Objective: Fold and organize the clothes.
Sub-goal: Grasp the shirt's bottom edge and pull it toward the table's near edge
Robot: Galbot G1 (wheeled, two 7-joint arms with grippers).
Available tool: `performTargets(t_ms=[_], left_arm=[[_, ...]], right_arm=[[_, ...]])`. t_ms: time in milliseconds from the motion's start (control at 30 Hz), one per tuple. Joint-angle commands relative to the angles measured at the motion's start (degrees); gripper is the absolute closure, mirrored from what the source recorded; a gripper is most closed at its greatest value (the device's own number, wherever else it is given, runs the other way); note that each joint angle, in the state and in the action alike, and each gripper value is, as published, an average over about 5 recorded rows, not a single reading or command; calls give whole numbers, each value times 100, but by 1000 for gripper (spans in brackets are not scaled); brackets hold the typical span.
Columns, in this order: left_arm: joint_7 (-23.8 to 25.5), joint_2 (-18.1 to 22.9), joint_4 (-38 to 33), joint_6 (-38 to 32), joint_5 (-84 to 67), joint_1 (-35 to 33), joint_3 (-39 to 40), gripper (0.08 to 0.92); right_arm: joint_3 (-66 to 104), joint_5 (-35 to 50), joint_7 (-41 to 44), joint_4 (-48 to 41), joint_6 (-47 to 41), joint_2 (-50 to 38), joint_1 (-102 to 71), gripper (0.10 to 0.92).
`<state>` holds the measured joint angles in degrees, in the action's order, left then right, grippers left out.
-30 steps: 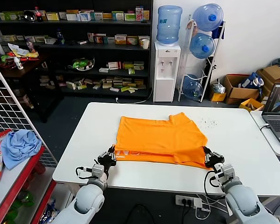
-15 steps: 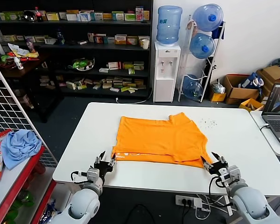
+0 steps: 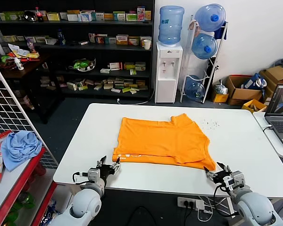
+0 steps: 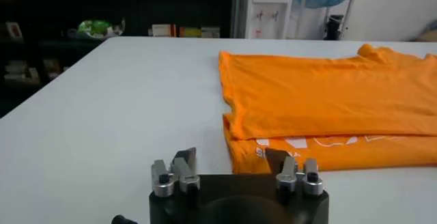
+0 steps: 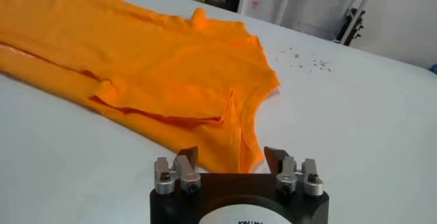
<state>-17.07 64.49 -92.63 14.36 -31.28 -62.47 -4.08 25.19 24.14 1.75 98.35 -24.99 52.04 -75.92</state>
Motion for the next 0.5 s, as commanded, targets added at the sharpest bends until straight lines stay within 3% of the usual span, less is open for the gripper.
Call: performTargets(t_ms=[33, 500], left_arm=[[6, -8, 107, 66, -185, 52, 16, 401], [-112, -286, -475, 152, -363, -293, 27, 808]], right_arm=[[-4, 43, -22, -59, -155, 8, -37, 503], [93, 125, -146, 432, -328, -208, -351, 882]])
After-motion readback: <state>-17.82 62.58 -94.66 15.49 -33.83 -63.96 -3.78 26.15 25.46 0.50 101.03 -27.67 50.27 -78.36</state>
